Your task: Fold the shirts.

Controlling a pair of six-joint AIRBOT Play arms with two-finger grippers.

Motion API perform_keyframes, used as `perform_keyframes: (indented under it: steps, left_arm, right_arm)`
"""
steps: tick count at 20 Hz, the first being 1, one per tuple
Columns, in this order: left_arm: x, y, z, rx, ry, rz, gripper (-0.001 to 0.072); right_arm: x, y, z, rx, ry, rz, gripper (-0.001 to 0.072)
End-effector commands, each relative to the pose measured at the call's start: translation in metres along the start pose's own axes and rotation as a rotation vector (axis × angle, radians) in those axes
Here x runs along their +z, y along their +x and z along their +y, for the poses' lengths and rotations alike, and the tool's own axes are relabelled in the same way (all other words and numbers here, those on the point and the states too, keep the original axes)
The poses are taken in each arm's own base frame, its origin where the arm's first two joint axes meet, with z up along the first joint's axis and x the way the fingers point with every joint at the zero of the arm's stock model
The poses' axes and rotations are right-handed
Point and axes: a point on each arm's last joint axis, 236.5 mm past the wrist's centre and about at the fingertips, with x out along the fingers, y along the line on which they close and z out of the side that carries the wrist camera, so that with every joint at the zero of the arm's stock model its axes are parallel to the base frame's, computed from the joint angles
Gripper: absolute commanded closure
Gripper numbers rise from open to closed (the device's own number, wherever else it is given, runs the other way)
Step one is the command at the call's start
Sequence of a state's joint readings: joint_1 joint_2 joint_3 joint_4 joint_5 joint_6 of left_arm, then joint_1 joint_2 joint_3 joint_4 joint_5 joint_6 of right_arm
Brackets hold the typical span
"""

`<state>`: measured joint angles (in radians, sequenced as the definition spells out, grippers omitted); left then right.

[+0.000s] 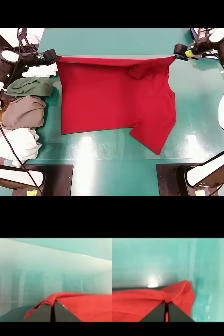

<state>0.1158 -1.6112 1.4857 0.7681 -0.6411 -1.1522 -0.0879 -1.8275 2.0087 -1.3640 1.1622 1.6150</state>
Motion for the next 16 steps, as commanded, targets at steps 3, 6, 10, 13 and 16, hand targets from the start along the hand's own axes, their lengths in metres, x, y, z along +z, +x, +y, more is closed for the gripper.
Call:
perform_keyframes:
  steps: [3, 6, 10, 13, 16]
  left_arm:
    - [-0.031, 0.004, 0.009, 0.018, 0.103, 0.137, 0.0685]
    - [-0.074, -0.005, 0.015, 0.022, 0.168, 0.322, 0.0685]
    - [-0.109, -0.013, 0.031, 0.054, 0.206, 0.459, 0.0685]
    - [-0.131, -0.012, 0.038, 0.06, 0.182, 0.5, 0.0685]
    - [-0.138, -0.011, 0.041, 0.064, 0.174, 0.511, 0.0685]
  right_arm:
    - [-0.019, 0.007, -0.017, -0.137, -0.094, 0.075, 0.0702]
    - [-0.051, 0.003, -0.029, -0.177, -0.091, 0.211, 0.0702]
    - [-0.094, 0.008, -0.04, -0.202, -0.083, 0.334, 0.0701]
    - [-0.119, 0.016, -0.043, -0.201, -0.059, 0.376, 0.0701]
    - [-0.141, 0.023, -0.044, -0.202, -0.06, 0.416, 0.0697]
